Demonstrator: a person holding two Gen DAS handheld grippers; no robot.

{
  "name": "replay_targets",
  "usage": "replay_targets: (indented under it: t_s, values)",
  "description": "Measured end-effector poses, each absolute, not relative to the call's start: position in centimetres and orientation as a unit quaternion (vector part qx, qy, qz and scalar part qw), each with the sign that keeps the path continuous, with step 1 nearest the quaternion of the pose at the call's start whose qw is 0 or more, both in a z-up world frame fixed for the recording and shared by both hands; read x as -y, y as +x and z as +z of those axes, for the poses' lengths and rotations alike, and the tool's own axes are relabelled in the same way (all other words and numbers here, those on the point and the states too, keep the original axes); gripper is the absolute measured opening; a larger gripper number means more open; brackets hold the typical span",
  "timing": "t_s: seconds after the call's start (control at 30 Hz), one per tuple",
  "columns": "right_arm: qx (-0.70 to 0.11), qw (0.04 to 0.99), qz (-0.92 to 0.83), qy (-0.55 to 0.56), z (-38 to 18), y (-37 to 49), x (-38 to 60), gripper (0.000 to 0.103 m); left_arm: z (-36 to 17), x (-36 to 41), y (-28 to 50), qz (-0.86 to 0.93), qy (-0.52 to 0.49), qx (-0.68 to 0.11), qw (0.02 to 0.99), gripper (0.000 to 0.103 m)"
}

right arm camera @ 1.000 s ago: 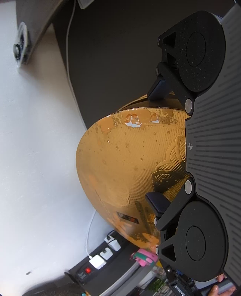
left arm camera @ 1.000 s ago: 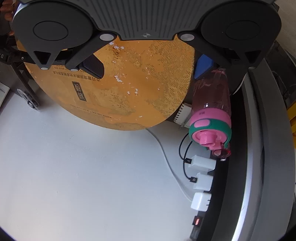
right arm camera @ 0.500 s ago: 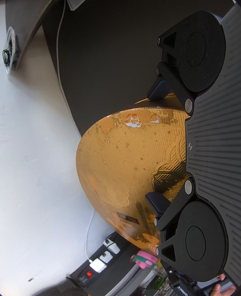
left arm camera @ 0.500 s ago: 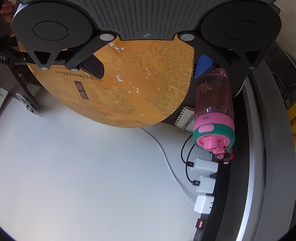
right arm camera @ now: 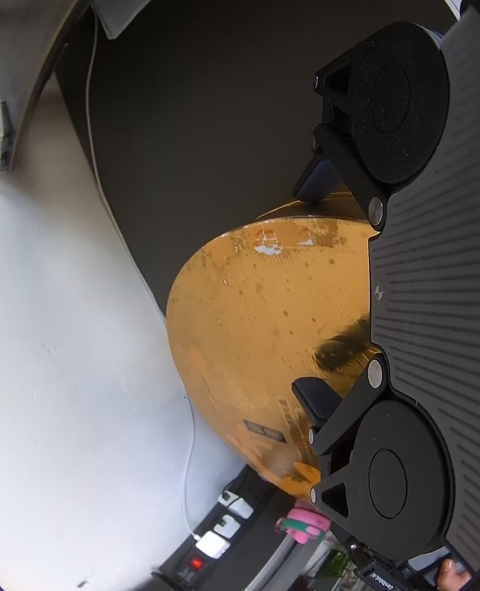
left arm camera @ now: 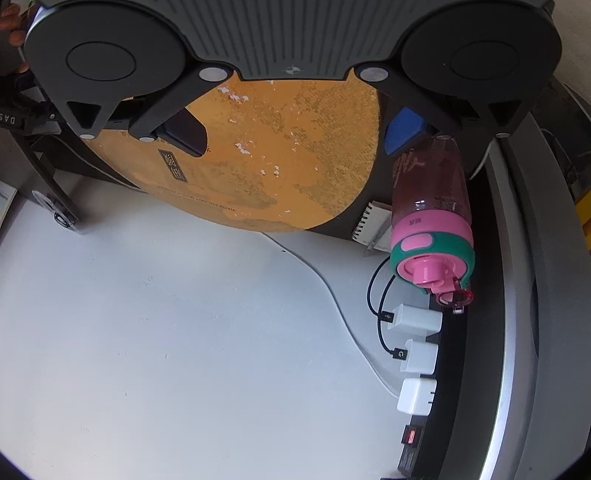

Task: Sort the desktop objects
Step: 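Set the gold lid onto the box rim with both grippers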

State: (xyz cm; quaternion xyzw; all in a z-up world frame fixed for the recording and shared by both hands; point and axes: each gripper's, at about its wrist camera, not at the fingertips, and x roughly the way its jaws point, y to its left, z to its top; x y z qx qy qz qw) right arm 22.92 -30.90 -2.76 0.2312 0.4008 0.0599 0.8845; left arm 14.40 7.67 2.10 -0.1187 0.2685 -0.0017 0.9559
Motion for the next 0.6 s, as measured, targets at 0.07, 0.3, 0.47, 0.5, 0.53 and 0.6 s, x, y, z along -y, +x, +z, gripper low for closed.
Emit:
replay_targets:
  t_s: [0.07,0.3,0.47,0.5,0.53,0.6]
  values:
    - [-0.398,0.891,0.056,0.213,-2.3,22.2,30.4,0.103,2.3,-7.5,13.7,0.000,-0.108,-0.266,0.958,0.102]
    - [-0.336,0.930,0.031,0.147,1.5,16.4,28.1,0.103,3.9,-7.3,8.6,0.015,-0.074,-0.239,0.968,0.102]
    - [-0.301,0.940,0.066,0.143,2.6,10.6,25.6,0.103,3.5,-4.5,3.6,0.011,-0.038,-0.235,0.971,0.102]
    - [-0.294,0.942,0.073,0.145,2.6,9.4,25.3,0.103,3.4,-3.7,2.4,0.002,-0.031,-0.229,0.973,0.102]
    - [-0.289,0.943,0.079,0.146,2.7,8.6,24.9,0.103,3.3,-3.0,1.3,-0.017,-0.021,-0.224,0.974,0.102]
    - [-0.295,0.942,0.082,0.141,2.8,7.2,24.3,0.103,2.9,-1.8,-0.1,-0.056,-0.003,-0.228,0.972,0.102]
